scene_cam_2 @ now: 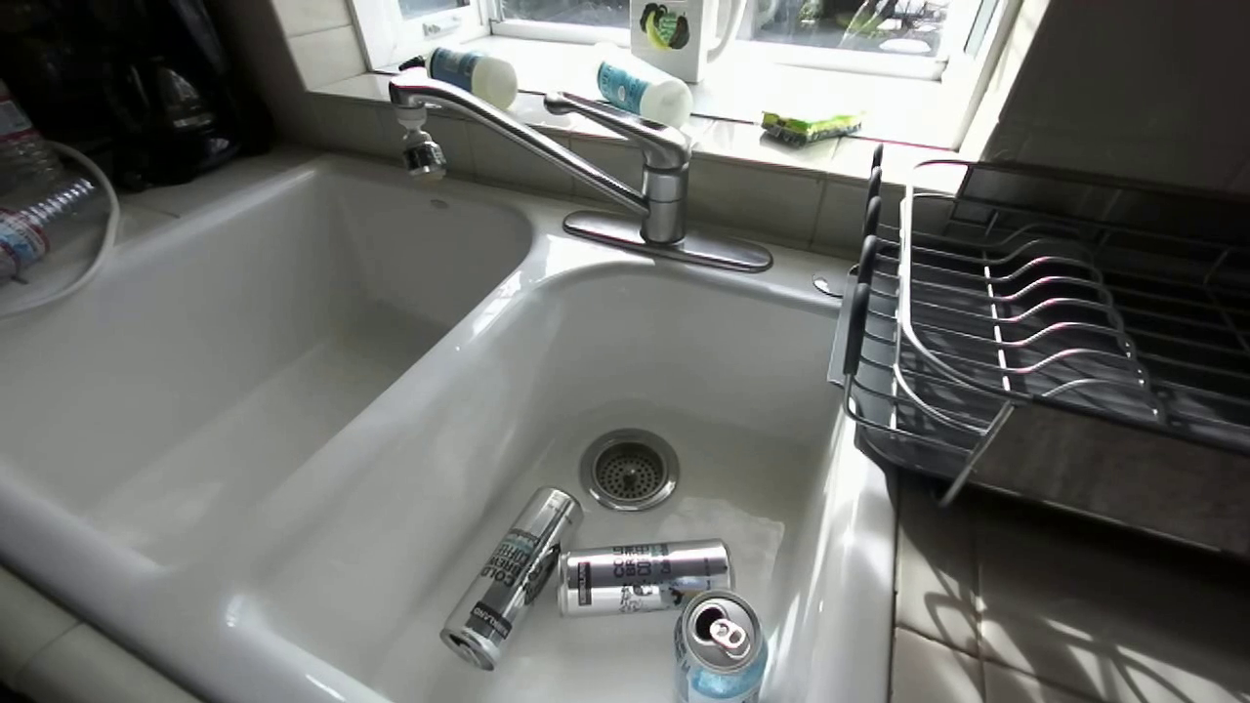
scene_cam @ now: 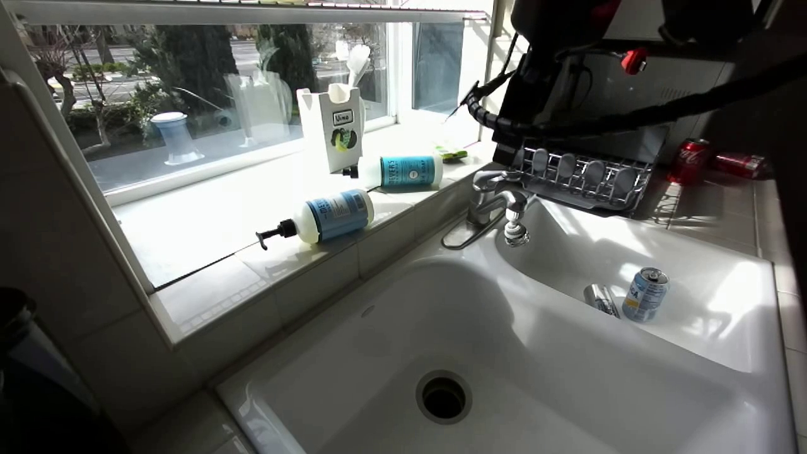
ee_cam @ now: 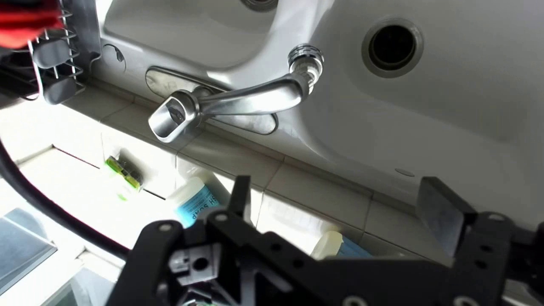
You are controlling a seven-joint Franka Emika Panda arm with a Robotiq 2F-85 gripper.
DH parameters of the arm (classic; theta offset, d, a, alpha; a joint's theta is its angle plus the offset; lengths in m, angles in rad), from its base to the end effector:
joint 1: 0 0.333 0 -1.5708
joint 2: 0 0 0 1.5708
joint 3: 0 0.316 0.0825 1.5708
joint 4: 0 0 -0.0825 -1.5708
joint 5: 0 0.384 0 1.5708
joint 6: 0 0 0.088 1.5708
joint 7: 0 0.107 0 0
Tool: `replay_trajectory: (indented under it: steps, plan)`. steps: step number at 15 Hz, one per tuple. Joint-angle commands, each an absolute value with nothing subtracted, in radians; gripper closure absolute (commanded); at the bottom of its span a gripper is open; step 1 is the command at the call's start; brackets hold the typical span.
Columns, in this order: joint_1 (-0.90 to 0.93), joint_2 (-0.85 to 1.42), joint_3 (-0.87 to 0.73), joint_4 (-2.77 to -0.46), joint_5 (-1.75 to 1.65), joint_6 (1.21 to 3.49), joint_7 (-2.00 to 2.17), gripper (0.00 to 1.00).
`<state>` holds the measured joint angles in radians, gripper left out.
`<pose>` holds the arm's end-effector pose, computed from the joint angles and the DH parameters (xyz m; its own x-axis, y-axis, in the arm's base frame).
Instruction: Put the bottles bottom first on the windowsill
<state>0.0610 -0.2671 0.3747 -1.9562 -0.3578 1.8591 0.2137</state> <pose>0.4540 0.2035 0.6031 0.9209 0.3262 0.2132 0.2225 -0.8892 0.3997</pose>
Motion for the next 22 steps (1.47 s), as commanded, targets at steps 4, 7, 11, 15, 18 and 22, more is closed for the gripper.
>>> replay_trajectory:
  steps: [4,7,11,15,18,22]
  plan:
    - [0.110,-0.264,0.332,-1.955,-0.368,1.853,0.223,0.00]
    - [0.116,-0.268,0.324,-1.966,-0.361,1.897,0.214,0.00]
    - [0.136,-0.173,0.283,-1.961,-0.372,2.231,0.081,0.00]
    - [0.149,-0.066,0.226,-1.959,-0.283,2.511,-0.136,0.00]
    - [0.165,0.032,0.207,-1.926,-0.132,2.601,-0.369,0.00]
    - [0.161,0.056,0.217,-1.936,-0.030,2.606,-0.475,0.00]
